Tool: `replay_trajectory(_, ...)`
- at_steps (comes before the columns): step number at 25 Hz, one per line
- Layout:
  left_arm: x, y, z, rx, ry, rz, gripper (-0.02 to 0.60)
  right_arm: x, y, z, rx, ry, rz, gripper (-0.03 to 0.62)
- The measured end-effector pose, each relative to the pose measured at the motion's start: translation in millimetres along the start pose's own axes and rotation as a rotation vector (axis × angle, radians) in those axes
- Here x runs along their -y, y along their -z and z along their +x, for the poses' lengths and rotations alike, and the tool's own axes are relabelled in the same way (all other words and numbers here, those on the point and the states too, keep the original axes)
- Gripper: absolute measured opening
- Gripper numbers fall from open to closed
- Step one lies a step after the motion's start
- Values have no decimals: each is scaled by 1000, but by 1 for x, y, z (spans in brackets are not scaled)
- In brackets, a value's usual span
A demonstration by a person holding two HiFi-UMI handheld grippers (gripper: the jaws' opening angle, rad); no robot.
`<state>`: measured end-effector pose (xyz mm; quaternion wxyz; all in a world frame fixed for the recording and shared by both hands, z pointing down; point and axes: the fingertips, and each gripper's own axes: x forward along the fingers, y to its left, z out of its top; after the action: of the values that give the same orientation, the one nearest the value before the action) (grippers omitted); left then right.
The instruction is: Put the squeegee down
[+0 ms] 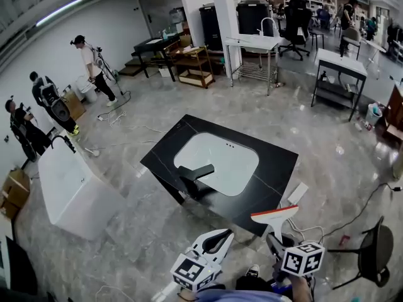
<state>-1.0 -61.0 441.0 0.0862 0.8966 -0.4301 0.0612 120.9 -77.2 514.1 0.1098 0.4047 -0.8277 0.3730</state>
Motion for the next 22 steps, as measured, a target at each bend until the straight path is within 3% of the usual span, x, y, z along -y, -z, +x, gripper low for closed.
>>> replay_trajectory(6, 0, -2, 35, -11, -47, 2, 14, 31, -15, 6, -24, -42, -10, 48)
replay_trajectory(15, 15, -1, 77, -46, -20, 31, 14, 73, -23, 4, -23, -47, 44, 44)
replay_trajectory(22, 2, 7, 105, -80, 16, 20, 14, 94, -29, 16, -26, -14, 79, 42)
